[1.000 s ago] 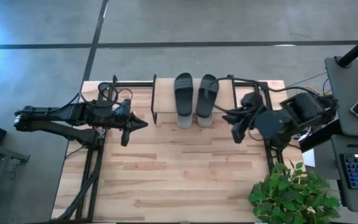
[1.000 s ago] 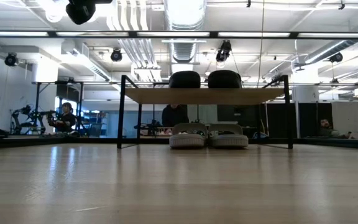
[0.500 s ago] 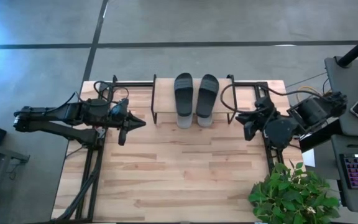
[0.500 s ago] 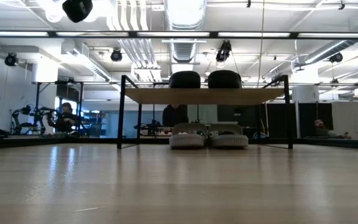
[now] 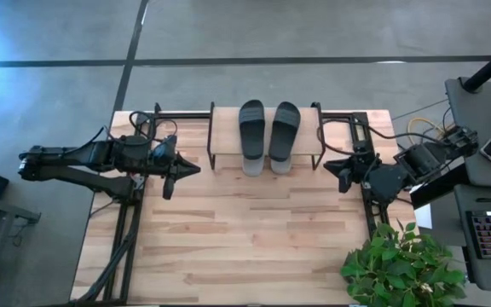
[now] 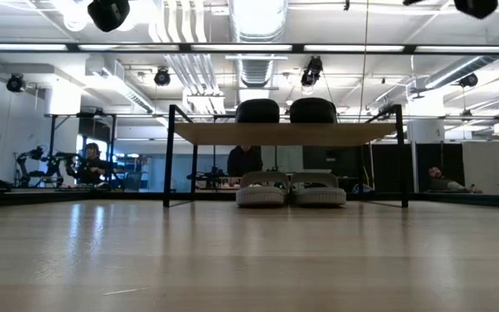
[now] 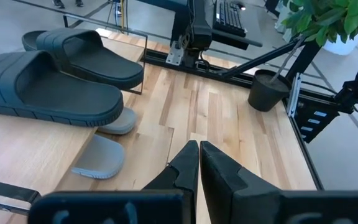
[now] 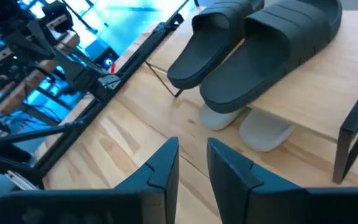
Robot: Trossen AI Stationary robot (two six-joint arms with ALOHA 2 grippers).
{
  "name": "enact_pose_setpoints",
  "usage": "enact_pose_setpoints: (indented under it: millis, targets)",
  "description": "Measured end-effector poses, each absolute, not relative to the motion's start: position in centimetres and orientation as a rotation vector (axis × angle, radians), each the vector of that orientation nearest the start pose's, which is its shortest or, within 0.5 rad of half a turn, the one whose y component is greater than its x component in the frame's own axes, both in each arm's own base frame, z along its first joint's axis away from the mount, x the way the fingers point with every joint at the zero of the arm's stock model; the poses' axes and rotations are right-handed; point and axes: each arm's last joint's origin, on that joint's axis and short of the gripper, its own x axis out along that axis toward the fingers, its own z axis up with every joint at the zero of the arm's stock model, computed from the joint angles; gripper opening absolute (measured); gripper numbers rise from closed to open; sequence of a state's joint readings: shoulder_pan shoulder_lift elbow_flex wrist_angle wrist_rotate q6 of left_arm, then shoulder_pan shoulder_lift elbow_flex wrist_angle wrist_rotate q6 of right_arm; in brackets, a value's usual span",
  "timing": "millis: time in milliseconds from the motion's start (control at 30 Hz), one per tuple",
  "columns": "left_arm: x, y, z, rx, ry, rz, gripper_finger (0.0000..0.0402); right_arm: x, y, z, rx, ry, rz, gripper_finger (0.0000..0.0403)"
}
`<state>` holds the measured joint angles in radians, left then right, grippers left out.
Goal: Pick and place slides into the shelf
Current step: Return to Home Position
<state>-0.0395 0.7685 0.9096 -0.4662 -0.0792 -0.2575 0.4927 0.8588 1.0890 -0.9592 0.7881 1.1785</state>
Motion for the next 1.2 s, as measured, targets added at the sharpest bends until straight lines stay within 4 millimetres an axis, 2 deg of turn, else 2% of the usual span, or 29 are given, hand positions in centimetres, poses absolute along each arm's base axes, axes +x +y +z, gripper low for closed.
enact_pose_setpoints:
  millis: [300, 467, 600, 733, 867, 1033, 1200]
  targets:
    - [15.5, -0.4, 35.3, -0.289, 0.288, 0.084, 0.0002, 9.7, 2.8, 31.5, 0.807, 0.266, -0.617, 0.0067]
    - [15.2, -0.4, 35.4, -0.291, 0.275, 0.086, 0.0002, 8.3, 2.0, 30.6, 0.844, 0.227, -0.604, 0.0068]
    - [15.0, -0.3, 35.6, -0.287, 0.26, 0.113, 0.0002, 7.4, 1.6, 30.9, 0.878, 0.202, -0.576, 0.0068]
    - [14.6, -0.2, 35.7, -0.279, 0.246, 0.126, 0.0002, 6.8, 1.4, 31.6, 0.794, 0.243, -0.499, 0.0068]
    - [14.6, -0.2, 36.0, -0.299, 0.221, 0.129, 0.0002, 6.7, 1.3, 32.4, 0.818, 0.236, -0.466, 0.0068]
    - [14.9, -0.3, 35.7, -0.425, 0.24, 0.117, 0.0002, 7.1, 1.5, 33.3, 0.753, 0.21, -0.455, 0.0068]
    - [15.5, -0.4, 35.4, -0.445, 0.271, 0.101, 0.0002, 7.9, 2.0, 34.1, 0.679, 0.225, -0.379, 0.0068]
